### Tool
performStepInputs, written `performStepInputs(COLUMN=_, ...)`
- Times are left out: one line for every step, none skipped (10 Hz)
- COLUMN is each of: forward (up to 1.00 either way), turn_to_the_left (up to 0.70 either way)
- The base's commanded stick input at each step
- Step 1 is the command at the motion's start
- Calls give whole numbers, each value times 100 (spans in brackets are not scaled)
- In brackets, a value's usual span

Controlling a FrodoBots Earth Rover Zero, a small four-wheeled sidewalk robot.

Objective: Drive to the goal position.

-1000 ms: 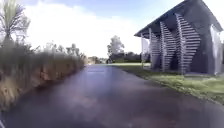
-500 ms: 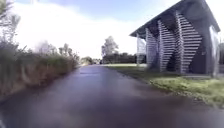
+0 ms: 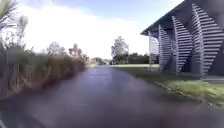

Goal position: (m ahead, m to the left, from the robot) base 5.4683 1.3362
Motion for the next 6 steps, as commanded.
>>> performStepInputs(forward=100, turn_to_the_left=2)
performStepInputs(forward=100, turn_to_the_left=1)
performStepInputs(forward=100, turn_to_the_left=0)
performStepInputs(forward=100, turn_to_the_left=1)
performStepInputs(forward=100, turn_to_the_left=2)
performStepInputs(forward=100, turn_to_the_left=2)
